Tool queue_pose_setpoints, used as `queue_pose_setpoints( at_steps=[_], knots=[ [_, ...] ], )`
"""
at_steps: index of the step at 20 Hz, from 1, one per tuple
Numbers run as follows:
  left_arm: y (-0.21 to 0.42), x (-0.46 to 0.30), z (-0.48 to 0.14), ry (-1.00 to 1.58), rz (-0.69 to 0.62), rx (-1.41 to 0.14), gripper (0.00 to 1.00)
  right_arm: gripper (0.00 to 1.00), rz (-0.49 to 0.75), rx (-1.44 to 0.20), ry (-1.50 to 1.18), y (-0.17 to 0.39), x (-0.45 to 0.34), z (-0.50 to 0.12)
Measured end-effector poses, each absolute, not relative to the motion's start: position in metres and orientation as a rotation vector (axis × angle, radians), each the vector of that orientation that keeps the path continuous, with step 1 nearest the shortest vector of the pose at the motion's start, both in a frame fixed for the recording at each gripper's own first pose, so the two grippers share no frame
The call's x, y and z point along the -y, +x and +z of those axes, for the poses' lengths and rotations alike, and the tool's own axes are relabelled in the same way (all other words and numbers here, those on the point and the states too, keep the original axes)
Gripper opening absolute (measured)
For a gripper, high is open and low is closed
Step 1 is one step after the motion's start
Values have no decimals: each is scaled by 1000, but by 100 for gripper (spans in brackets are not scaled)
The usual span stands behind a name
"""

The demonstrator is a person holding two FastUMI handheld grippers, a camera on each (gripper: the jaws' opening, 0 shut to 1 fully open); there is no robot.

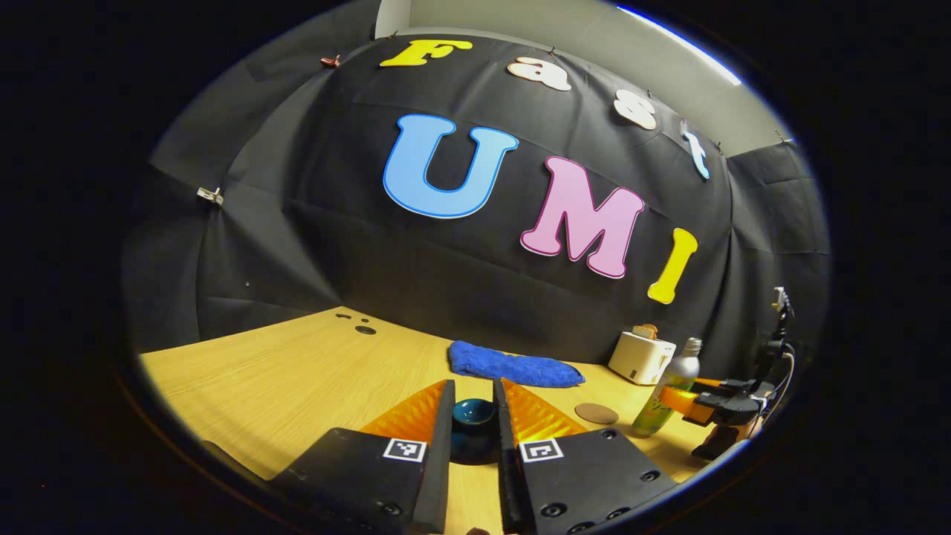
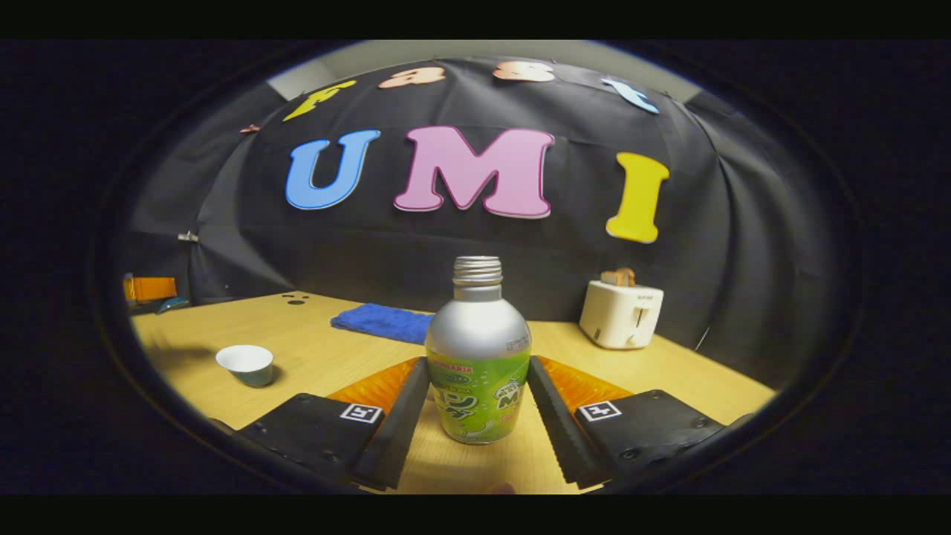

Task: Open the teacup lid with one hand, grasp the water bottle and pour water into the teacup with the other hand; after pouring, place the water bottle on the coaster and then close the teacup lid.

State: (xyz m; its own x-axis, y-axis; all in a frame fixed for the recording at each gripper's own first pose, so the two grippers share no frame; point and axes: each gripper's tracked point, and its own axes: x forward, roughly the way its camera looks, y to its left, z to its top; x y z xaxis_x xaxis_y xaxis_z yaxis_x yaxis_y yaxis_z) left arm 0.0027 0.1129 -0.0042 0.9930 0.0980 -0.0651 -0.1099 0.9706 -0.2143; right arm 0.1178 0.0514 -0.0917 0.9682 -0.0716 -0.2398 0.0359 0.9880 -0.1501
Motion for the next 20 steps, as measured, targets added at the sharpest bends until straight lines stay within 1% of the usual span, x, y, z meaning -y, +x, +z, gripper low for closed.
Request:
queue_pose_setpoints(
  at_steps=[3,5,11,16,20],
  knots=[
    [1,-120,-2,-231,119,-51,31,80,-50,-156,-399,126,-60,-62],
    [-1,-122,-2,-232,127,-52,31,80,-22,-110,-580,127,-72,-53],
    [-2,-125,-2,-235,128,-50,31,80,125,-80,-960,120,-119,-69],
    [-3,-130,-1,-243,135,-52,31,79,252,-73,-1184,115,-152,-87],
    [-6,-135,0,-254,142,-50,31,80,310,-66,-1305,115,-168,-98]
  ],
)
